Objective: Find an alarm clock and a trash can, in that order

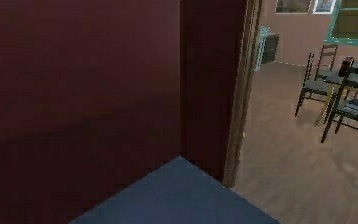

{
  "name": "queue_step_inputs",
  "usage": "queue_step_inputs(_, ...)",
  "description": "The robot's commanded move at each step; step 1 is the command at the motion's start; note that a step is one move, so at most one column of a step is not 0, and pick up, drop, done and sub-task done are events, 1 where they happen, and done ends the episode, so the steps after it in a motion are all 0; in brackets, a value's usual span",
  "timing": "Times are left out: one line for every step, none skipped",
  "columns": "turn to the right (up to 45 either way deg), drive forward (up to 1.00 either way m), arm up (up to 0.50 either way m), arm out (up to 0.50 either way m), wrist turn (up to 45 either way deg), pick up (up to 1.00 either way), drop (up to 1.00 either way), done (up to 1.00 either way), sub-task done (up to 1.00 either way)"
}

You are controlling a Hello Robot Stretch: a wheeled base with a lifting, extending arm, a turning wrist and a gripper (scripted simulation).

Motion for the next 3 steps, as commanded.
queue_step_inputs(0.0,0.4,0.0,0.0,0.0,0.0,0.0,0.0,0.0)
queue_step_inputs(42.0,0.0,0.0,0.0,0.0,0.0,0.0,0.0,0.0)
queue_step_inputs(3.0,0.0,0.0,0.0,0.0,0.0,0.0,0.0,0.0)
